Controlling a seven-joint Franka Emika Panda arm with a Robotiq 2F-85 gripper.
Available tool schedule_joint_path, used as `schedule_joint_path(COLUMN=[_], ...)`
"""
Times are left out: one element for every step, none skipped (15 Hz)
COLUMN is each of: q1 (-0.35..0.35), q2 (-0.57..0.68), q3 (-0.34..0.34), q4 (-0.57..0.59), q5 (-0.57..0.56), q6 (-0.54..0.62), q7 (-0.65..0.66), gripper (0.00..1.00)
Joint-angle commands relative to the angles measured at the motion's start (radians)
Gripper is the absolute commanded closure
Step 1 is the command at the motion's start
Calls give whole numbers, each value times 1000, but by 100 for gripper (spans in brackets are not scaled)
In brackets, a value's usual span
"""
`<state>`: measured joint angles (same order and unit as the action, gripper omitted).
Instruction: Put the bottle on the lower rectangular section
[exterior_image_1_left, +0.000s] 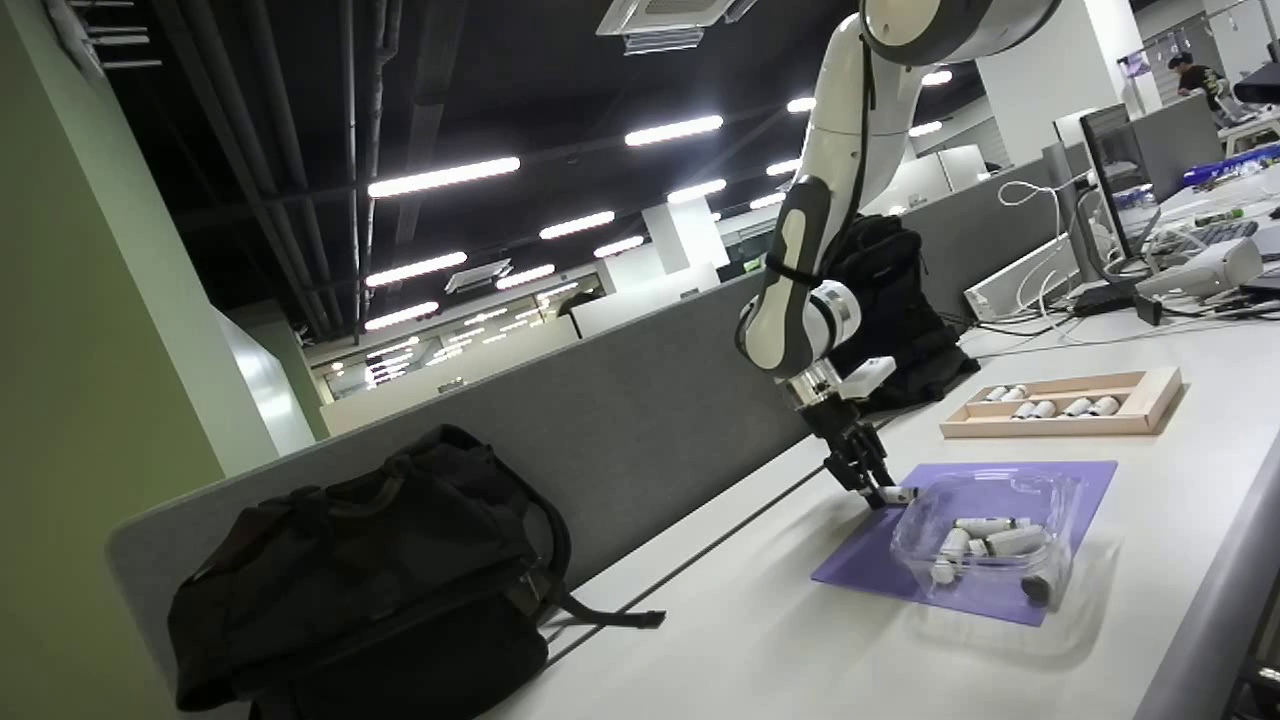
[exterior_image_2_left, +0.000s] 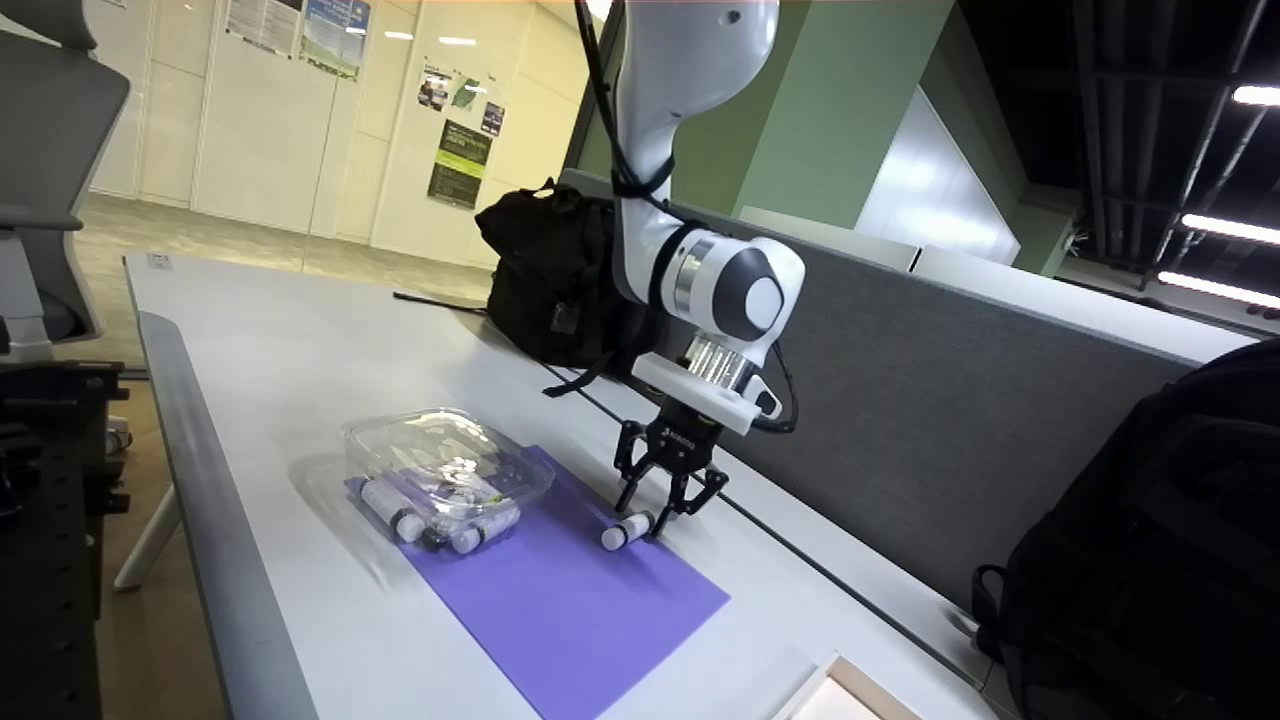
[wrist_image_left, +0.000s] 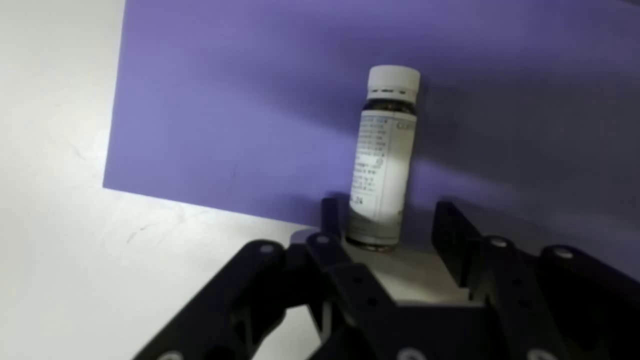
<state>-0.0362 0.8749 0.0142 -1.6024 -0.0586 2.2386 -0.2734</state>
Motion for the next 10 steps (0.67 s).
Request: schedule_joint_path(q1=[5,7,17,18,21,23,24,22,19,16], q2=[-7,-5,-6,-10,-19,-30,-41,-55,-78,-102], q3=[-10,-16,-31,-38,-49,-61,-71,-80,-90,-103], q4=[29,41,46,54,57,62,63,65,59,51], q5=[8,17,13,19,17,15,15,20,22,21], q6=[-158,-212,-228,-250,-259,-273,-276,-291,-293,-285], q7=[80,117,166,206,247,285,320,354,383,411], gripper=[77,85,92,97,93,93,93,93,93,93])
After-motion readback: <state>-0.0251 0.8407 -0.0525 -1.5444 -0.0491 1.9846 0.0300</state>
